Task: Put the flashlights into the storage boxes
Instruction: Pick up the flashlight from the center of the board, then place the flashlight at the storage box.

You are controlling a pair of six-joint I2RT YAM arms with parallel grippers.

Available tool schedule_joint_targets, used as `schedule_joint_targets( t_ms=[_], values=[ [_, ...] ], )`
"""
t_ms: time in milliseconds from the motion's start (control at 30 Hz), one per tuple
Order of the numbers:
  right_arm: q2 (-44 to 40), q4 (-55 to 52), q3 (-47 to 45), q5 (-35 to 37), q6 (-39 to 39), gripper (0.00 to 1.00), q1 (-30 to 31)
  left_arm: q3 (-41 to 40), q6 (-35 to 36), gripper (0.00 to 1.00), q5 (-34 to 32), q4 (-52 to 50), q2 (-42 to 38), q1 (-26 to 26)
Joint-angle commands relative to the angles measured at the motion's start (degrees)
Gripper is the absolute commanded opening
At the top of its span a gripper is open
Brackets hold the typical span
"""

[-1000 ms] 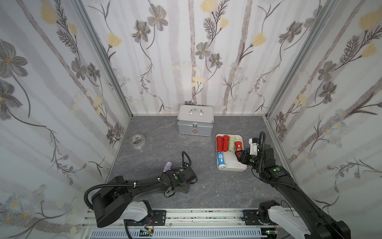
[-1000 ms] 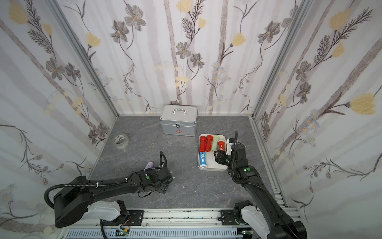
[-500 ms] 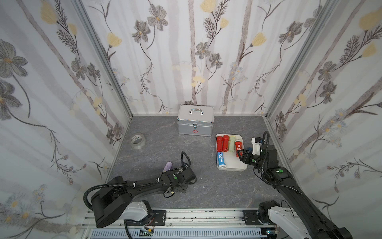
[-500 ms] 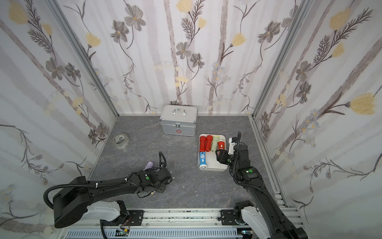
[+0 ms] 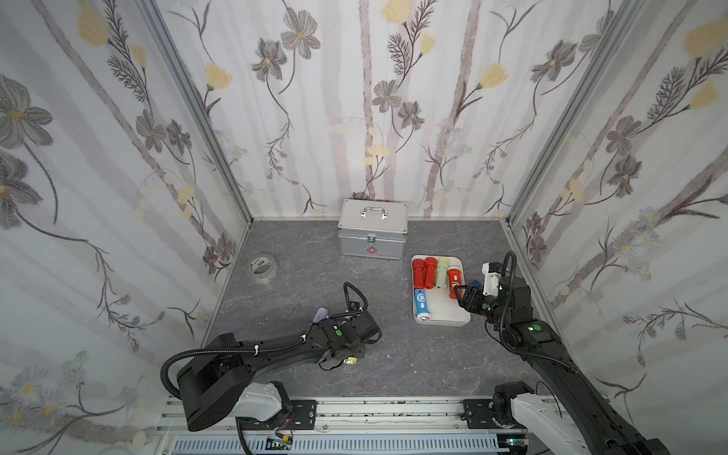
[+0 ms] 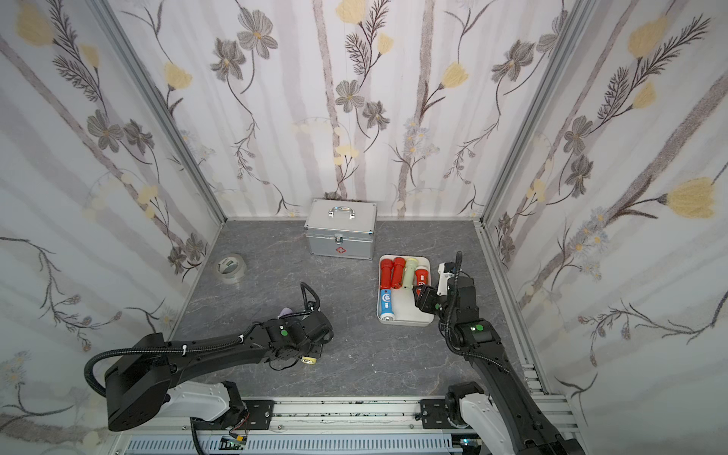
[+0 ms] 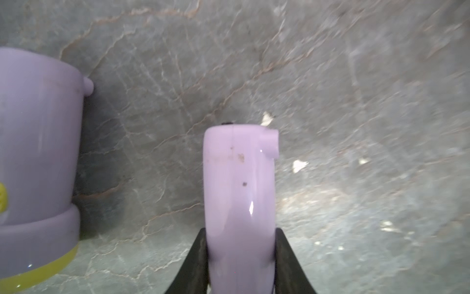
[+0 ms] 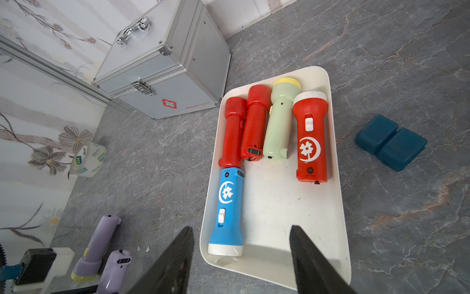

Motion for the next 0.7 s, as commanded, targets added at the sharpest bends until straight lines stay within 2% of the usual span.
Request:
schedule_joint_targets(
  t_ms=[0, 167, 300, 467, 667],
  values=[
    [-0.88, 0.65, -0.57, 0.43, 0.01, 0.62, -0.40, 3.20, -4.31, 0.24, -0.17, 1.85, -0.79, 0.03],
    [-2.46, 0.72, -1.76, 1.07, 0.13, 0.62, -1.29, 11.31, -4.36, 0.23, -1.11, 1.18, 0.38, 0.04],
    [-3.15, 0.57, -2.98, 4.32, 2.00, 0.63, -3.66, 20.14, -5.33, 0.23, 0.55, 3.01, 6.26, 0.00],
    [-3.57, 0.71, -4.14, 5.77, 4.85, 0.63, -9.95, 33.28, -9.29, 0.25, 5.55, 7.11, 18.98, -0.07],
    [-5.67, 2.29, -5.57, 3.95, 5.32, 0.62, -13.65, 49.23, -14.40, 0.23, 5.68, 6.62, 34.57, -1.70]
  ],
)
